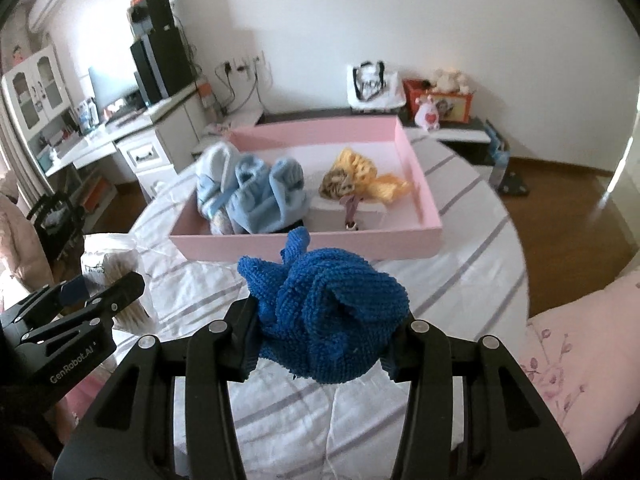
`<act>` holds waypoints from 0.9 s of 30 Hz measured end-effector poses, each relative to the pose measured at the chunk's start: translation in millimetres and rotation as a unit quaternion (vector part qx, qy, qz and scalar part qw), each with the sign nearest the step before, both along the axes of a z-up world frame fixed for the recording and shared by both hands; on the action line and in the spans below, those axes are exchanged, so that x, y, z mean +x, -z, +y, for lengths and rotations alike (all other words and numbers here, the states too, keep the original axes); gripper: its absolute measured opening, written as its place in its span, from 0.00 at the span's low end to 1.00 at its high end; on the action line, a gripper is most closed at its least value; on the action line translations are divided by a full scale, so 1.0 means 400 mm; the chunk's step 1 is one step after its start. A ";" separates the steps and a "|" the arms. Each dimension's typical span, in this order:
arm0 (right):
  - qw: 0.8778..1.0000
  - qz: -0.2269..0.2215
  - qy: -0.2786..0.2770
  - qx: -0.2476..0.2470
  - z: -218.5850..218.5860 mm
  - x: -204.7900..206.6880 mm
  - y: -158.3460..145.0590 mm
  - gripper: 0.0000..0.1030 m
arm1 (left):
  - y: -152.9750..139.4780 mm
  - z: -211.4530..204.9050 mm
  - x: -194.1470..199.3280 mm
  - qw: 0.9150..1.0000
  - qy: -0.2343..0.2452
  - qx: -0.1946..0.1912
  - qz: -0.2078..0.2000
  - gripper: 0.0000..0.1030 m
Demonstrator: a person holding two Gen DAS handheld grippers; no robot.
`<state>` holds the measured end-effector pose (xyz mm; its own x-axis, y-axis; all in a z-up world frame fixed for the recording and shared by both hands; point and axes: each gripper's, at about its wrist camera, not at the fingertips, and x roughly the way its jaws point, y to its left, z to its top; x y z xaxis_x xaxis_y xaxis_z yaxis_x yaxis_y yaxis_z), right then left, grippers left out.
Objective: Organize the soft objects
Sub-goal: 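Lift the swab bag and blue knit item up with both tools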
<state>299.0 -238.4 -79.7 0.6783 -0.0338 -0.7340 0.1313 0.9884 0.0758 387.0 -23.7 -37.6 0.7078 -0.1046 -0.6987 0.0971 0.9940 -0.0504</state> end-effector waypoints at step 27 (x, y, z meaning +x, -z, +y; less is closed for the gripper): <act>0.984 -0.171 -0.029 -0.037 0.091 -0.346 -0.269 0.43 | -0.230 0.021 -0.577 0.983 0.011 -0.006 -0.181 0.46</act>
<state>160.5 -201.9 27.7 0.8872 -0.0317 -0.4602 0.0532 0.9980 0.0338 156.2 -15.1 54.4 0.9075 -0.1289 -0.3997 0.1320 0.9910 -0.0199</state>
